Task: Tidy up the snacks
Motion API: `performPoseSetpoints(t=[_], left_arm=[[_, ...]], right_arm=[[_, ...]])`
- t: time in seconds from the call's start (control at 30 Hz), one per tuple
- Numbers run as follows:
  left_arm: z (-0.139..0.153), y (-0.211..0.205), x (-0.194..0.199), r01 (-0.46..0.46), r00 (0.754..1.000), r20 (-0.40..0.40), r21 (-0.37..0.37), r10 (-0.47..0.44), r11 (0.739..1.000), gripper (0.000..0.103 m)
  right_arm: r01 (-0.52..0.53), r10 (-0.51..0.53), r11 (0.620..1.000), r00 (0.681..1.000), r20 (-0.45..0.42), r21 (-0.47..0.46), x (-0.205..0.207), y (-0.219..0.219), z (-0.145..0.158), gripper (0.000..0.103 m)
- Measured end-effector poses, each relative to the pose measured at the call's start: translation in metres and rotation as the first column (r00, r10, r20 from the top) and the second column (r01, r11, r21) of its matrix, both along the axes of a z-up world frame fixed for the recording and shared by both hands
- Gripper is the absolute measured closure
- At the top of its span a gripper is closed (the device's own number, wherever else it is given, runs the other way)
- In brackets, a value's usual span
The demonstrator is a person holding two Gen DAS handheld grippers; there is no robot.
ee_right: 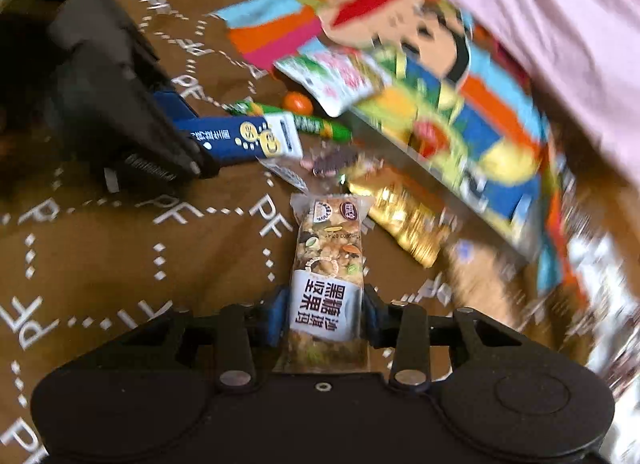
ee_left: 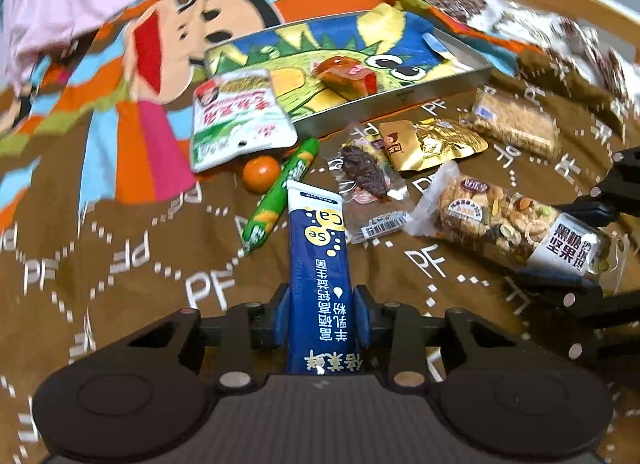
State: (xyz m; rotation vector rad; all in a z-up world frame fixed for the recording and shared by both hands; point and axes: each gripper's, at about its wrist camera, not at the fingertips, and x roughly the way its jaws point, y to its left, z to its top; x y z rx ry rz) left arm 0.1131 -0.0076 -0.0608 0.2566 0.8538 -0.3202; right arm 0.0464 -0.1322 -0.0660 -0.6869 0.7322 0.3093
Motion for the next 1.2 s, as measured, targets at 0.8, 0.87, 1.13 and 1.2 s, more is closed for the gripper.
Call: performPoseSetpoints(t=[0.8,0.87,1.13,1.2], left_arm=[[0.036,0.032,-0.021,-0.155,0.987,0.022,-0.196,0.162,0.968,0.070],[0.039,0.033,-0.019,-0.158,0.985,0.041,-0.213,0.171,0.964,0.070],[0.055,0.030,0.003,-0.159,0.970,0.138,-0.269,0.201,0.950,0.070],[0.058,0.026,0.019,-0.158,0.963,0.171,-0.266,0.208,0.951,0.070]], right_arm=[[-0.095,0.132,0.985,0.953,0.271,-0.147,-0.037,0.023,0.007,0.063],[-0.088,0.127,0.986,0.945,0.301,-0.138,-0.035,0.022,0.010,0.063],[-0.073,0.129,0.987,0.890,0.438,-0.143,-0.007,0.020,0.018,0.063],[-0.059,0.110,0.991,0.880,0.462,-0.123,0.008,0.017,0.023,0.063]])
